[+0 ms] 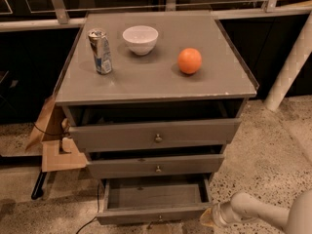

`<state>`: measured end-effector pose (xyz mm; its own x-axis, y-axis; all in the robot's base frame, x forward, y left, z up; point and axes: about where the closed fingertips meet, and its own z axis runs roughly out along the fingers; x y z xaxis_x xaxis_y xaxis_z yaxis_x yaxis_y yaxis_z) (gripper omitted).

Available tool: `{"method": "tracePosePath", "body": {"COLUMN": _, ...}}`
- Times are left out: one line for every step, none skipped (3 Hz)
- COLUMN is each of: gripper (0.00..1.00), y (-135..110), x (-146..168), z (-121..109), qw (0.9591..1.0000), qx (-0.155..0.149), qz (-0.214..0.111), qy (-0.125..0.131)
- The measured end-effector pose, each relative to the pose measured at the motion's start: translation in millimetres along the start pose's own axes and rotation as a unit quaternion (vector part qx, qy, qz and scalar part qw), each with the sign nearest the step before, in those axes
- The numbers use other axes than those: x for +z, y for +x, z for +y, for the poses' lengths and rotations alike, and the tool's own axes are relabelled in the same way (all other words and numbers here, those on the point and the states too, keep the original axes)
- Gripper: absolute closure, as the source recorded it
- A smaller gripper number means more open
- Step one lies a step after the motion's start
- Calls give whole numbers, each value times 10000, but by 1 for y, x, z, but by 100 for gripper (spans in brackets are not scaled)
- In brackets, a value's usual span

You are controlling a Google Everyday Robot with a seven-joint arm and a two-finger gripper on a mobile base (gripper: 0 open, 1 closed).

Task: Close bottom drawer

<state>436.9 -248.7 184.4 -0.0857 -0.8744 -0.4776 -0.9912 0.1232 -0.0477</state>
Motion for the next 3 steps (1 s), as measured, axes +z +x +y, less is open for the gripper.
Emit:
{"method": "tracePosePath", "body": {"gripper": 100, "y": 3, "x": 11, "z": -2, "qw": 9996, "qx": -40, "qz": -220, "qy": 154}}
{"method": "tracePosePath", "body": {"gripper": 100, "y": 5, "x": 26, "z": -6, "qw": 9986, "qx": -51, "qz": -465, "qy": 252}}
{"method": "tracePosePath", "body": {"gripper": 100, "y": 2, "x": 34, "z": -13, "qw": 9961, "qx": -201, "qz": -687, "qy": 514}}
